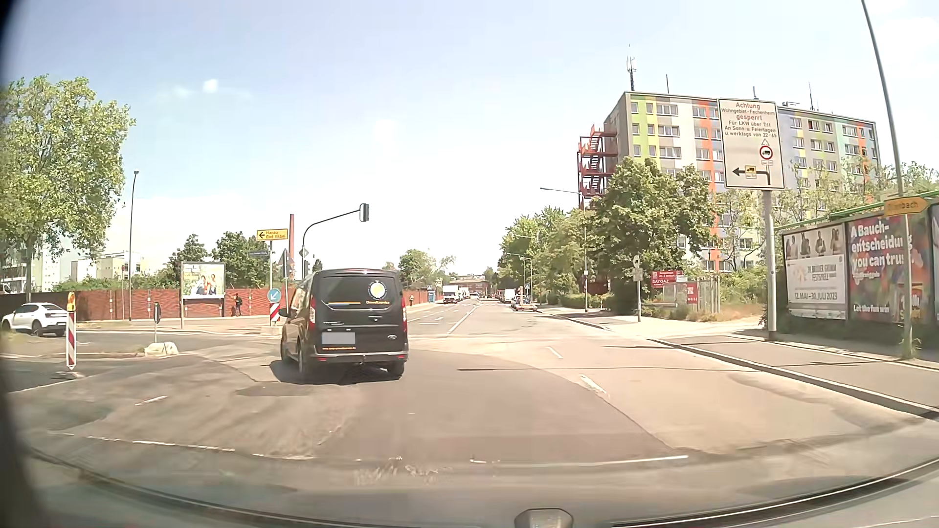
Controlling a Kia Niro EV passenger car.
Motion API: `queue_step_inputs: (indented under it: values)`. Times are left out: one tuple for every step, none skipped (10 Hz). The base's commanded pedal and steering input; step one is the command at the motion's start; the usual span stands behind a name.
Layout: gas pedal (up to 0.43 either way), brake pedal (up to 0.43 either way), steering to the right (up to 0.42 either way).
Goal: Follow the waypoints while adhering to traffic rules and regulations
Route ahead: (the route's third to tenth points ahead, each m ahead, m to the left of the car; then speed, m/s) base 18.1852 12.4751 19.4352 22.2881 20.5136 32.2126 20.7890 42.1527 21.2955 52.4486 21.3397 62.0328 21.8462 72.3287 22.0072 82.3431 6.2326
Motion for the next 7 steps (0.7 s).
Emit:
queue_step_inputs:
  values:
    - [0.000,0.030,-0.019]
    - [0.000,0.030,-0.028]
    - [0.000,0.030,-0.043]
    - [0.008,0.030,-0.060]
    - [0.020,0.030,-0.081]
    - [0.039,0.030,-0.097]
    - [0.039,0.030,-0.125]
